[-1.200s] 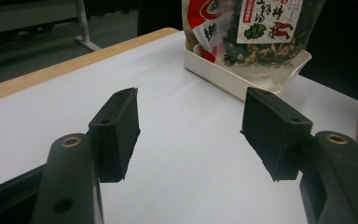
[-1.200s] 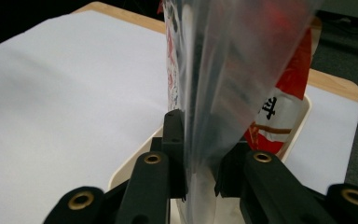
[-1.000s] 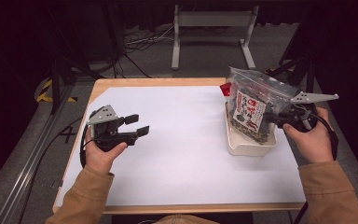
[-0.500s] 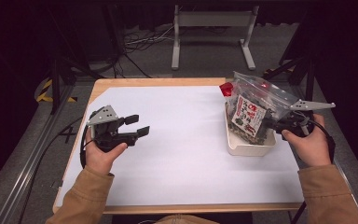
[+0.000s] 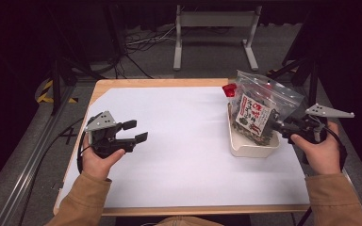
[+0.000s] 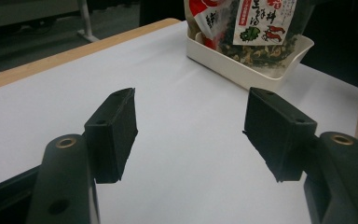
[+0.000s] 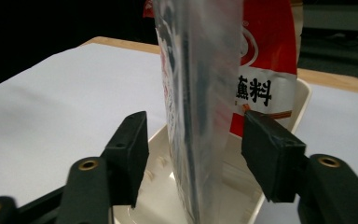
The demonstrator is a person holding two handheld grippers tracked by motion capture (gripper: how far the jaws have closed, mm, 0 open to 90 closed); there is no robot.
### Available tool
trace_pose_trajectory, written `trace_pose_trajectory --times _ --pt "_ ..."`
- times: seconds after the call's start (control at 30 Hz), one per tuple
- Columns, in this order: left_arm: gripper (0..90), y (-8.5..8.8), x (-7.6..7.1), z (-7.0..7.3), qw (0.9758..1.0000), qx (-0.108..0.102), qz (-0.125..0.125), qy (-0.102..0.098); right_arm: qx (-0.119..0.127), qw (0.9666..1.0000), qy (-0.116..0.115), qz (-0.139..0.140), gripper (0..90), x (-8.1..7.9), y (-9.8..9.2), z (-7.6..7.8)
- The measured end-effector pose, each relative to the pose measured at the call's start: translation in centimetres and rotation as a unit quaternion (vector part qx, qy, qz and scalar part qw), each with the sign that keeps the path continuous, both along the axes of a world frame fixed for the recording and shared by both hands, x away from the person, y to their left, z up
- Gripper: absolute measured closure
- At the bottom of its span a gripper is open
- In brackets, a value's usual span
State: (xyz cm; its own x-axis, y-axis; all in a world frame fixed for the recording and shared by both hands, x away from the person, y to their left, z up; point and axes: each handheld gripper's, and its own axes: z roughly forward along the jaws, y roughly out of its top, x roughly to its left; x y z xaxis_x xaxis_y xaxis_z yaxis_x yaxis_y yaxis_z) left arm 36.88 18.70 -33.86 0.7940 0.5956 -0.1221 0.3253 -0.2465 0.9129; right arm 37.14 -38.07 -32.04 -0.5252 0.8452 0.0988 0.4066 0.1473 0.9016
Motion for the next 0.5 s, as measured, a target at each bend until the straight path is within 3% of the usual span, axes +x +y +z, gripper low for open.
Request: trace_pose_trajectory --times 0.13,0.5 --pt "34.5 0.7 -0.8 -0.3 1.0 0.002 -0.004 -0.001 -0.02 0.9996 -0.017 -0.01 36.1 -1.2 0.1 0.3" --pt "34.0 2.1 -2.8 -1.2 0.9999 0.009 -0.013 -0.002 -0.055 0.997 -0.054 -0.003 35.1 -4.6 1.7 0.5"
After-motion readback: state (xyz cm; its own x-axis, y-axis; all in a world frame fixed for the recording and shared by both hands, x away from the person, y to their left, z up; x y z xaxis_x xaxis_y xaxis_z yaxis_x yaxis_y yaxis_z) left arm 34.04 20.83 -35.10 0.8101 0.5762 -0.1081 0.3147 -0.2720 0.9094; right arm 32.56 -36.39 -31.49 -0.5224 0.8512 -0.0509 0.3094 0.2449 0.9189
